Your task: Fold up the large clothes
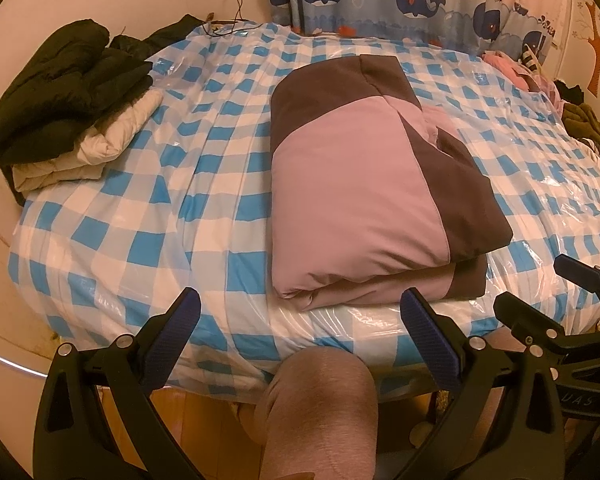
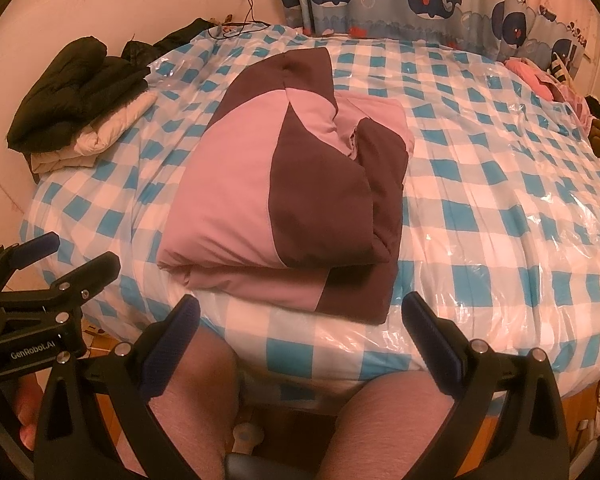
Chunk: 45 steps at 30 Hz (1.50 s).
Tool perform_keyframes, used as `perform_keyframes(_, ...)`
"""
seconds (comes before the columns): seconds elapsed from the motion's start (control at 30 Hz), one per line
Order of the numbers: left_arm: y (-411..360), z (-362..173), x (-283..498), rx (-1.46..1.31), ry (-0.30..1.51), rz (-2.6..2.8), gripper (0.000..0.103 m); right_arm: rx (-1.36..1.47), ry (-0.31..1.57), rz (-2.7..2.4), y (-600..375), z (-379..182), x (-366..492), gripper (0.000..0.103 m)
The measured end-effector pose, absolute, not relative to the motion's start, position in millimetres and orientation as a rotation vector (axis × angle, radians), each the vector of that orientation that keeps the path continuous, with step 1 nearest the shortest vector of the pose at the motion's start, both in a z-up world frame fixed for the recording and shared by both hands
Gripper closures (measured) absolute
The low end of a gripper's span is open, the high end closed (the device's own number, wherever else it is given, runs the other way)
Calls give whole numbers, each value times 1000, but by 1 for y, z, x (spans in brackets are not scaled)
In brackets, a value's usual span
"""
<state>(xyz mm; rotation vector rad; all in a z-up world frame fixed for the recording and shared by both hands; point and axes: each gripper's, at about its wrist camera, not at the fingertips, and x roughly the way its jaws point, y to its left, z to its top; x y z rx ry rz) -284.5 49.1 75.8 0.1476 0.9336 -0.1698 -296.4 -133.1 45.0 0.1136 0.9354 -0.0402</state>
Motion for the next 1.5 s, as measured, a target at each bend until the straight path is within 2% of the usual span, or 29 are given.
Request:
perform_keyframes(0.9,55,63,-274,101,992,-193,7,128,961,-19,-135,37,-299,7)
perform_keyframes(1.07,60,75,-284,91,895,-186,7,136,966,-15,-140,35,-297,7)
perform_keyframes(1.5,57,69,-278,133,932,-149,7,136,971,-8,-143,34,-294,7)
